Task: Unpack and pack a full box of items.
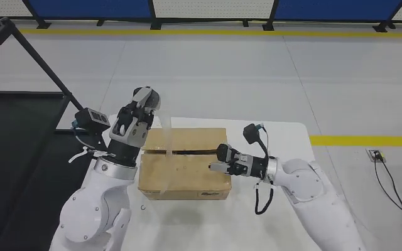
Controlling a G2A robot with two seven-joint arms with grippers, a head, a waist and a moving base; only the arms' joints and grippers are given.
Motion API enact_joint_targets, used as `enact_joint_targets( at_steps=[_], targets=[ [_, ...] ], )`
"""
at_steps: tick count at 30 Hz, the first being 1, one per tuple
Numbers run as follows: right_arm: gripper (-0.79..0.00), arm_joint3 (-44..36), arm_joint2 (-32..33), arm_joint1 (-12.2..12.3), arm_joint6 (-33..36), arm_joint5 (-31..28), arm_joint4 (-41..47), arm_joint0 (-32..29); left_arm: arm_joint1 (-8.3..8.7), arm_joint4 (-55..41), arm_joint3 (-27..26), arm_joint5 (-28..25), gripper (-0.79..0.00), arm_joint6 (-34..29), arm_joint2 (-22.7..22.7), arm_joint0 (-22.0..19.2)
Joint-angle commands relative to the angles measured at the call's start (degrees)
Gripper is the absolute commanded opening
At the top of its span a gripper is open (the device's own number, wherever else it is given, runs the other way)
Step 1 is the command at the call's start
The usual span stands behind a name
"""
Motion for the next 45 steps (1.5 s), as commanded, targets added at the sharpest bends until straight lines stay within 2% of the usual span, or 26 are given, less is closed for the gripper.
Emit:
enact_joint_targets(
  at_steps=[1,3,7,11,20,24,33,36,40,45],
  targets=[
    [0.0,0.6,-0.6,-0.2,-4.5,-2.2,-2.2,-0.3,-0.34,-0.7,-0.9,0.6,-0.785,0.5,1.6,-2.5],
    [0.0,1.4,-0.6,-0.4,-8.3,-3.9,-4.0,-0.8,-0.81,-2.7,-1.5,0.8,-0.785,1.6,3.1,-4.9],
    [0.0,1.4,-0.6,-0.4,-8.3,-3.9,-4.0,-0.8,-1.65,-4.0,-1.2,-0.5,-0.785,5.3,4.4,-9.3],
    [0.0,1.0,-0.5,-0.4,-9.0,-3.6,-4.3,-1.2,-2.41,-6.2,0.4,-2.6,-0.785,9.5,4.1,-11.8],
    [0.0,-7.0,2.6,-0.2,-31.5,-2.4,-22.9,-11.3,-3.96,-8.0,4.1,-5.7,-0.785,15.7,6.4,-15.1],
    [0.0,-9.0,1.2,-0.7,-39.6,2.2,-30.9,-13.8,-4.67,-7.4,5.4,-6.1,-0.785,18.1,8.0,-16.8],
    [0.0,-10.0,0.8,-0.8,-40.4,3.2,-32.7,-14.3,-6.21,-7.8,7.1,-6.6,-0.785,20.9,10.6,-19.4],
    [0.0,-12.8,0.2,-0.9,-45.7,6.0,-40.0,-15.8,-6.67,-7.9,7.8,-6.7,-0.785,21.5,11.1,-20.0],
    [0.0,-15.6,-2.2,-1.5,-53.5,12.5,-49.6,-18.3,-7.31,-8.3,8.8,-7.0,-0.785,22.3,11.7,-20.6],
    [0.0,-15.8,-5.6,-2.5,-58.6,18.9,-54.6,-18.8,-8.04,-8.5,9.9,-7.0,-0.785,22.7,12.3,-21.2]
  ],
)
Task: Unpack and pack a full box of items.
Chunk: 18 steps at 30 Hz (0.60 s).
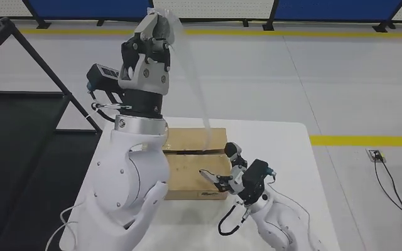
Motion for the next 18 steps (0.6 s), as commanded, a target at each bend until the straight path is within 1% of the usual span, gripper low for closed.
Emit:
enact_joint_targets(
  at_steps=[1,5,11,12,14,15,17,18],
  targets=[
    [0.0,0.4,-1.1,-0.4,-1.7,2.1,-0.9,0.3,-0.28,-0.4,0.4,0.1,-0.785,0.1,0.3,-0.2],
    [0.0,1.8,-2.9,-1.3,-4.1,4.9,-1.4,1.4,-0.9,-0.9,0.9,0.3,-0.785,0.4,0.9,-0.6],
    [0.0,3.5,-3.7,-2.2,-6.4,6.4,-0.6,2.8,-1.78,-0.7,1.8,0.1,-0.785,0.6,1.7,-1.2],
    [-0.012,3.7,-3.7,-2.3,-6.6,6.7,-0.8,2.9,-1.92,-0.6,1.9,0.1,-0.785,0.6,1.8,-1.3],
    [-0.068,3.8,-3.8,-2.5,-6.8,7.4,-1.0,3.1,-2.17,-0.6,2.2,0.2,-0.785,0.6,1.9,-1.4],
    [-0.123,3.9,-3.8,-2.6,-6.9,7.6,-1.0,3.2,-2.3,-0.5,2.3,0.2,-0.785,0.6,2.0,-1.4],
    [-0.277,4.0,-3.6,-2.8,-7.3,8.2,-0.9,3.2,-2.55,-0.3,2.3,0.4,-0.785,0.6,2.1,-1.4],
    [-0.391,4.0,-3.5,-2.9,-7.5,8.6,-0.9,3.2,-2.67,-0.2,2.4,0.5,-0.785,0.5,2.2,-1.4]
  ],
)
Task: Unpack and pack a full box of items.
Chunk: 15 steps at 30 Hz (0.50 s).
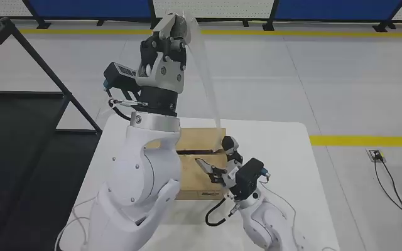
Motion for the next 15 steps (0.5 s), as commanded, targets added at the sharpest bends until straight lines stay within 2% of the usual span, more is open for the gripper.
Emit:
enact_joint_targets(
  at_steps=[1,4,6,10,15],
  targets=[
    [-0.437,0.0,0.2,-0.2,-0.3,0.5,0.0,0.0,-0.22,0.3,0.1,0.1,-0.785,-0.1,0.1,0.1],
    [-0.523,0.0,0.6,-0.4,-0.6,0.9,0.1,-0.2,-0.56,0.7,0.1,0.2,-0.785,0.0,0.1,0.2],
    [-0.643,-0.1,0.9,-0.5,-0.7,1.5,0.0,-0.4,-0.78,0.9,0.1,0.2,-0.785,-0.1,0.1,0.2],
    [-0.785,-0.5,1.5,-0.7,-0.9,1.7,0.0,-1.0,-1.2,1.5,-0.2,0.2,-0.785,-0.1,-0.4,0.2],
    [-0.785,-1.5,2.6,-0.7,-1.0,1.1,-0.5,-2.2,-1.61,2.3,-0.5,0.3,-0.785,-0.2,-1.5,0.5]
  ],
)
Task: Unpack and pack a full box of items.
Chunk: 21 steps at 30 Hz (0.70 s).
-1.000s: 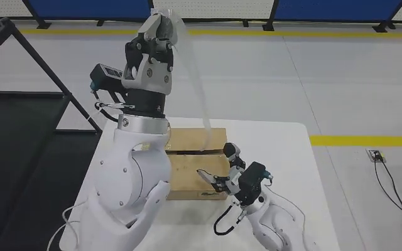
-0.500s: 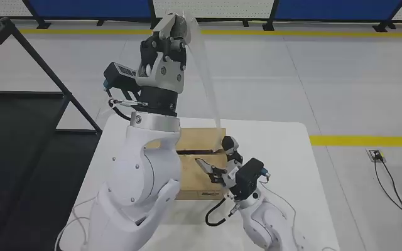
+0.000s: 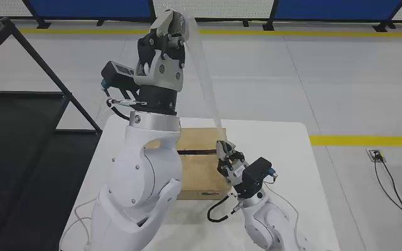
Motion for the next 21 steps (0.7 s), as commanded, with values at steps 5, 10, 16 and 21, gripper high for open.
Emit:
enact_joint_targets(
  at_steps=[5,10,16,21],
  targets=[
    [-0.785,-2.3,3.0,0.8,7.7,-7.7,0.6,-0.5,-0.16,1.2,-0.6,1.0,-0.785,-1.7,-2.1,1.3],
    [-0.785,-5.9,8.3,1.9,24.5,-17.8,9.7,1.2,0.14,2.4,-2.0,3.2,-0.785,-4.5,-5.5,3.7],
    [-0.785,-9.6,12.2,2.7,35.5,-18.6,14.1,1.6,0.49,2.1,-4.4,4.6,-0.785,-6.1,-10.6,7.5],
    [-0.785,-11.9,12.9,3.2,44.3,-19.5,16.0,3.1,0.76,1.1,-5.9,5.9,-0.785,-7.7,-14.5,10.5]
  ],
)
